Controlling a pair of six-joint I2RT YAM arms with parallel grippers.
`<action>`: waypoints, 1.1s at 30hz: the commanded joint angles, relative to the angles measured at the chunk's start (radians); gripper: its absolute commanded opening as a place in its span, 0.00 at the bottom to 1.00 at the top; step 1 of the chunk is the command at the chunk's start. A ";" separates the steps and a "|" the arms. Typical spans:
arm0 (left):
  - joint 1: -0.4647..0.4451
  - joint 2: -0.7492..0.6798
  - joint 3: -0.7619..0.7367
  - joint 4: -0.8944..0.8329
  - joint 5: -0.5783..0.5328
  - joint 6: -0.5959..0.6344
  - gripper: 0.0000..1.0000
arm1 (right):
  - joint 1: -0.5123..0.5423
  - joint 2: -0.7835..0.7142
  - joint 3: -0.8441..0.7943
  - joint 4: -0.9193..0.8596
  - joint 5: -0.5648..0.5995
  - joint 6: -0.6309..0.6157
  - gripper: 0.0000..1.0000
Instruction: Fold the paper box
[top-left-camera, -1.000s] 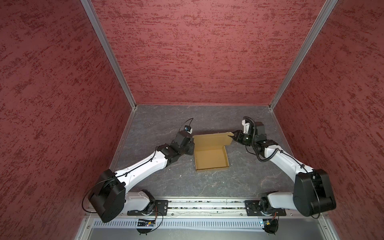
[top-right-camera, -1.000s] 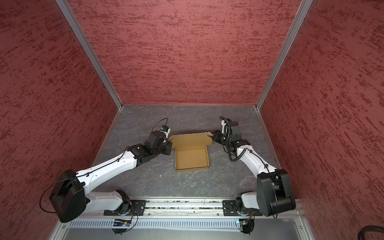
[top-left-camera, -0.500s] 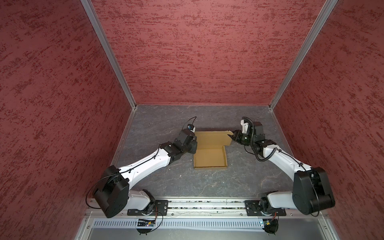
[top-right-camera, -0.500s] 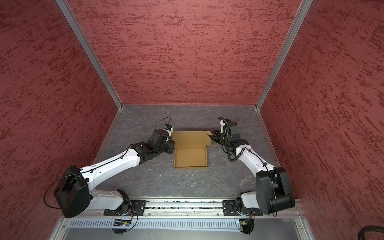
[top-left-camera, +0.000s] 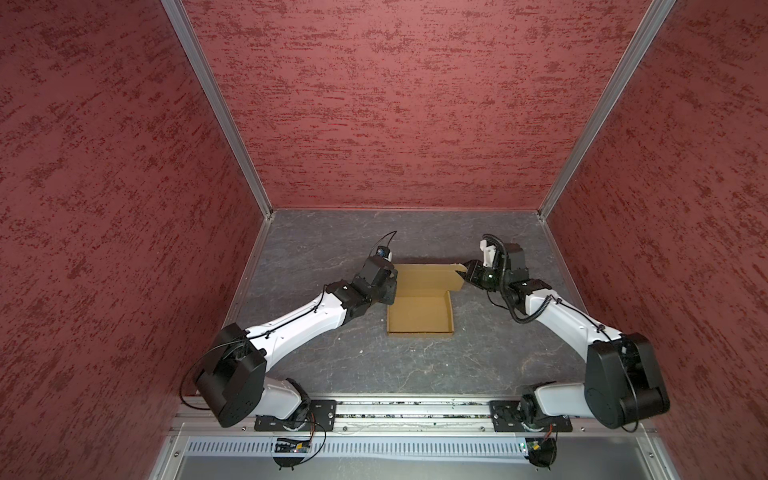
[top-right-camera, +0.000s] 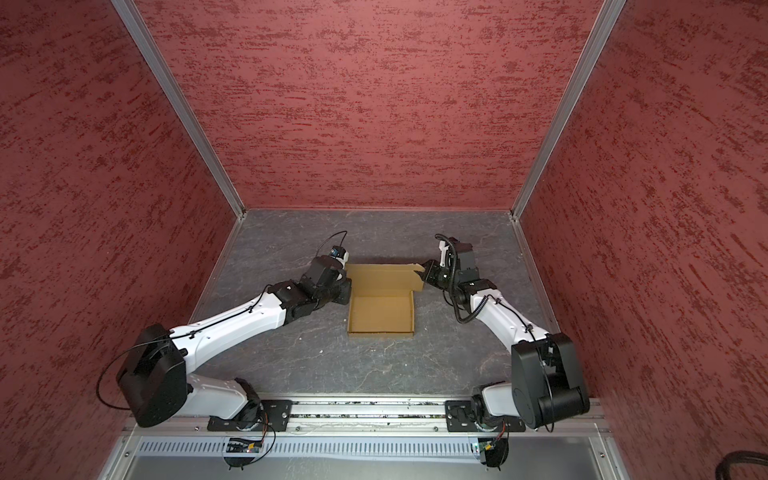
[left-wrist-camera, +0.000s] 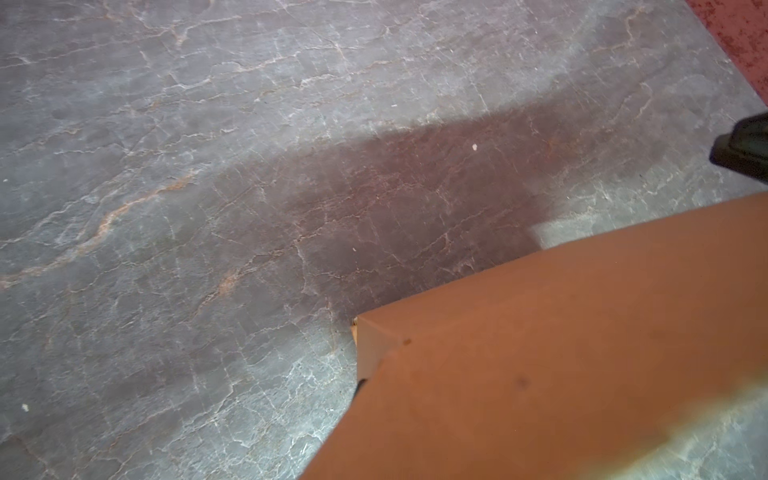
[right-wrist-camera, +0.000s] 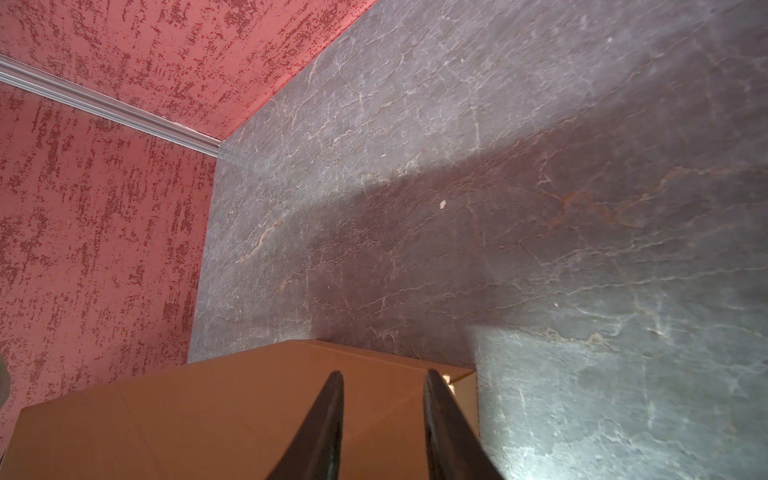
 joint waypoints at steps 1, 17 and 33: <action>-0.002 0.009 0.023 0.001 -0.033 -0.019 0.06 | 0.010 0.002 0.003 0.022 -0.002 0.008 0.34; 0.008 -0.009 -0.001 0.003 -0.058 -0.006 0.00 | 0.000 -0.064 0.033 -0.123 0.098 -0.082 0.37; 0.021 -0.025 -0.015 0.010 -0.022 0.037 0.00 | -0.027 -0.181 0.100 -0.329 0.093 -0.351 0.40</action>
